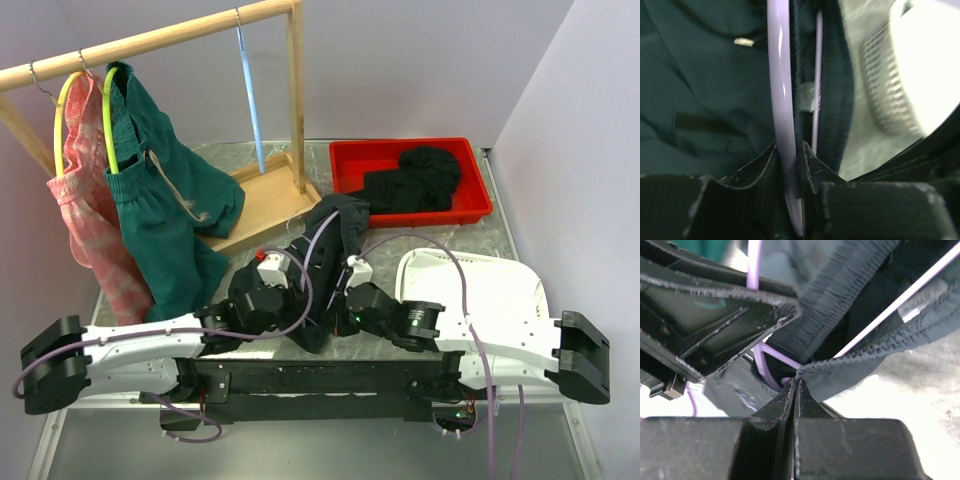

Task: Place the shorts on the hanger

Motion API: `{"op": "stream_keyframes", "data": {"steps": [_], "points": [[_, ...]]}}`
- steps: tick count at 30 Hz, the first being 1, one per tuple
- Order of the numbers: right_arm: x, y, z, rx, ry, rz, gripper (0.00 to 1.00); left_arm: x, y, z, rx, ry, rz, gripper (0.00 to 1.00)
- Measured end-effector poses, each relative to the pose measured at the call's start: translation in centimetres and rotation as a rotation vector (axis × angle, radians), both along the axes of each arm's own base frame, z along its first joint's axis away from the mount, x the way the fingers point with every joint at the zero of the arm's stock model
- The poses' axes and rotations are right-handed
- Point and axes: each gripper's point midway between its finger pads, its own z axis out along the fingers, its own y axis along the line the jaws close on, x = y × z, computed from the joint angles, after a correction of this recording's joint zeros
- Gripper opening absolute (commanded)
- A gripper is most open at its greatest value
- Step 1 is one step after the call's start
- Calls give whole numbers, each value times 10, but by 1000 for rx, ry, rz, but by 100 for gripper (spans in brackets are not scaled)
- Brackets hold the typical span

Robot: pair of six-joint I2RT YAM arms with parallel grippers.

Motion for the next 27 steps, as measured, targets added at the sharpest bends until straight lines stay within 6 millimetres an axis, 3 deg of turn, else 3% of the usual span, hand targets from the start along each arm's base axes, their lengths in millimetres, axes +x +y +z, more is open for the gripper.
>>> {"op": "stream_keyframes", "data": {"steps": [2,3,5,10,14,19,23,27], "points": [[-2,-2,-14,-15,27,0,0,-3,0,-16,40,19,-21,27],[-3,-3,-20,-19,34,-1,0,-4,-2,-23,60,27,-29,36],[-3,-6,-27,-29,45,-10,0,-4,-5,-35,95,36,-46,39],[-1,-9,-33,-27,56,-31,0,-3,-6,-53,165,46,-64,49],[0,-10,-32,-16,50,-35,0,7,-10,-41,153,25,-51,49],[0,-11,-30,-4,48,-40,0,38,-8,-17,95,-5,25,44],[-1,-14,-31,1,48,-43,0,56,0,-15,76,-6,65,44],[-1,-14,-30,2,47,-43,0,61,-6,-12,63,-2,42,40]]}}
